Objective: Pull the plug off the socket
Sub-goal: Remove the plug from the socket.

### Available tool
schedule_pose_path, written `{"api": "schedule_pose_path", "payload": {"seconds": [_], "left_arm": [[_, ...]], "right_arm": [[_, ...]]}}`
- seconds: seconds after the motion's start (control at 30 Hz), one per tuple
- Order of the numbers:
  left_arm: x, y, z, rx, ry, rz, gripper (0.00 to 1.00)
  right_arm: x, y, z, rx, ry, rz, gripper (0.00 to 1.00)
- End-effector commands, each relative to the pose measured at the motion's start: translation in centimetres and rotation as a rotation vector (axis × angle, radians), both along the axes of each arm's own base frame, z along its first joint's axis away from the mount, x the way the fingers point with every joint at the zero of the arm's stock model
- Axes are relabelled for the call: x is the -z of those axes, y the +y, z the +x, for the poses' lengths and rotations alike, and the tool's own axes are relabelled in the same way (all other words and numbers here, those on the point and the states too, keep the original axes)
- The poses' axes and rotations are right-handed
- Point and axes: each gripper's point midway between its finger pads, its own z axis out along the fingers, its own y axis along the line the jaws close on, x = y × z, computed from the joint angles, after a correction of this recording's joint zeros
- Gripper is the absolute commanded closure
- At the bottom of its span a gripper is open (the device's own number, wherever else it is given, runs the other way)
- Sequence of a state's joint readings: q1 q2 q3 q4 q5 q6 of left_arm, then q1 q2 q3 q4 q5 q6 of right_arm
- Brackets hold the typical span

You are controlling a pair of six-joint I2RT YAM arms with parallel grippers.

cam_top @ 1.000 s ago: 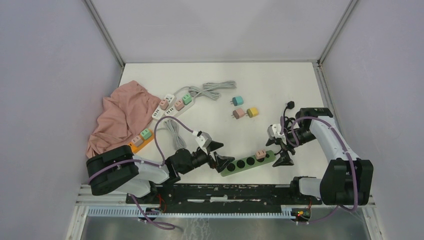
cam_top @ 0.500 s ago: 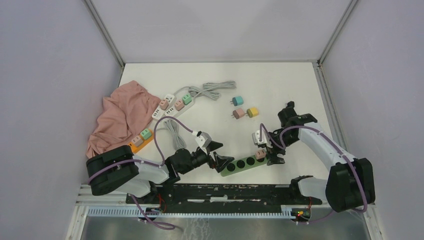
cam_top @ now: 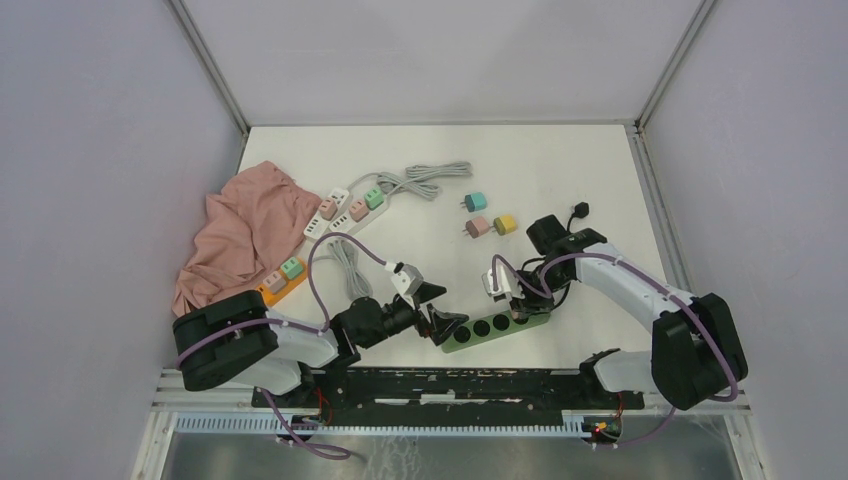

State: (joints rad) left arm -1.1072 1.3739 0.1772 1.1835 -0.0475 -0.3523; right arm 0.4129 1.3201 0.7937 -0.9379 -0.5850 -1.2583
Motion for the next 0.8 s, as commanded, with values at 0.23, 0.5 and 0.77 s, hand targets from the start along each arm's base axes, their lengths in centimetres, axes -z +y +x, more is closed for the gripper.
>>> {"api": "schedule_pose_path", "payload": {"seconds": [0.23,0.5,0.77], "left_arm": [[-0.4,-1.7,-0.6,0.096,-0.055,0.023,0.02],[1.5,-1.7,-0.7,0.134,-0.182,0.115,0.02],[3.5,-2.4,-0.8,0.143,-0.272,0.218,0.02]], "right_arm": [[-1.6,1.1,0.1,-0.015,-0.020,0.045,1.00],[-3.0,3.7,-0.5,0.014,0.015,0.137,1.00],[-2.2,5.0,-0.8,-0.015,0.015,0.088,1.00]]}}
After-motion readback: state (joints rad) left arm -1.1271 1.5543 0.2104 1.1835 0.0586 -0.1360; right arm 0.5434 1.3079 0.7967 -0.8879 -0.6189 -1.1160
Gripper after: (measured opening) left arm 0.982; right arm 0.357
